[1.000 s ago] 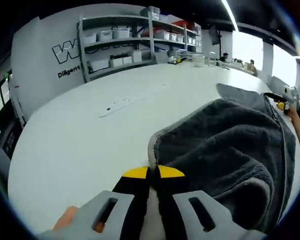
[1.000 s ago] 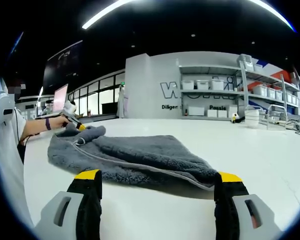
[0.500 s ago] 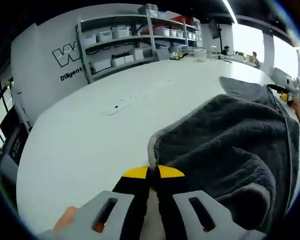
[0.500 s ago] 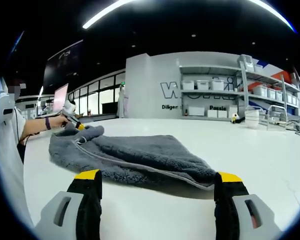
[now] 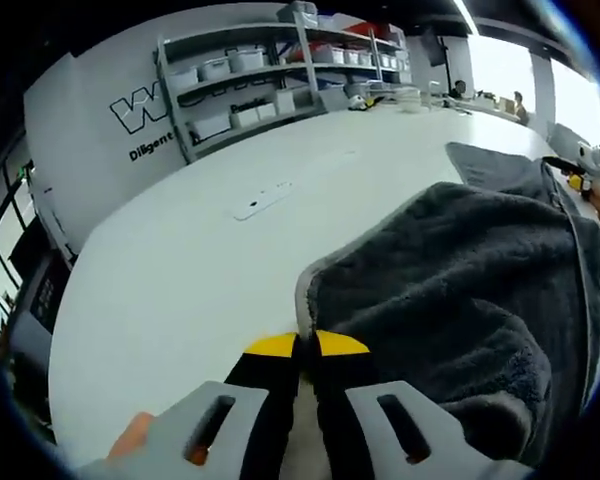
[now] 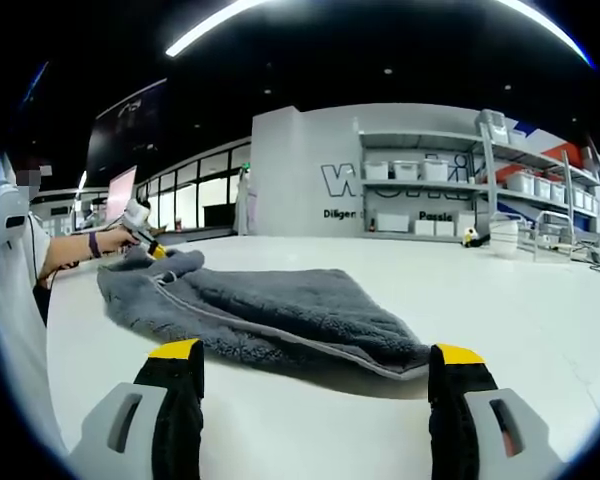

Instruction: Open the folded towel by lifting each exposed corner and separating the folded layers until the towel lies flat within the target outline without major curled edges

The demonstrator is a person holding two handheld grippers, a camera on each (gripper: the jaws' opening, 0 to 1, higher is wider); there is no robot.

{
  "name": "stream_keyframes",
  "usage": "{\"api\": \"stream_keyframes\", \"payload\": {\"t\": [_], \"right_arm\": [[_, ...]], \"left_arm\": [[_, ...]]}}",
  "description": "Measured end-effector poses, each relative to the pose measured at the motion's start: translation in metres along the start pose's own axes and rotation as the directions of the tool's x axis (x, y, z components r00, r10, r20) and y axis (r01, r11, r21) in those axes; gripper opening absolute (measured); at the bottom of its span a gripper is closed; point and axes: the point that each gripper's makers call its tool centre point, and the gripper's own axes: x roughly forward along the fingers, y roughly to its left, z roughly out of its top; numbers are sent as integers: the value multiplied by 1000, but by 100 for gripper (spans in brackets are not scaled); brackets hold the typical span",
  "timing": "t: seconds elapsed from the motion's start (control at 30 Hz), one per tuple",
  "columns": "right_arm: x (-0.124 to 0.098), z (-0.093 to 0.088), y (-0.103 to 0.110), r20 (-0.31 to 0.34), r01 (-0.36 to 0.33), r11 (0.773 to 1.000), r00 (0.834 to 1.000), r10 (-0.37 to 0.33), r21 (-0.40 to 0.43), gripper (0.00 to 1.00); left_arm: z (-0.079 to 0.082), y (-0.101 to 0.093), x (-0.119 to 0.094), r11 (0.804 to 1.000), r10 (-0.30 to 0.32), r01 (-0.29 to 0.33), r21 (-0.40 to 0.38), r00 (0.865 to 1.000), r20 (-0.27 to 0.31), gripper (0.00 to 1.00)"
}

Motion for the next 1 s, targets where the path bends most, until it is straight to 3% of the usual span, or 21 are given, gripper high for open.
{"api": "stream_keyframes", "payload": {"t": [0.63,1.0], "right_arm": [[0,-1,-1,-7,6,1000,1000,-6,-6,95],[0,-2,0,-10,8,1000,1000,-8,-7,95]], "left_arm": [[-13,37,-17,997,77,-76,21,997,-31,5],[-30,60,-22,990,143,-142,7,987,-74,5]]}}
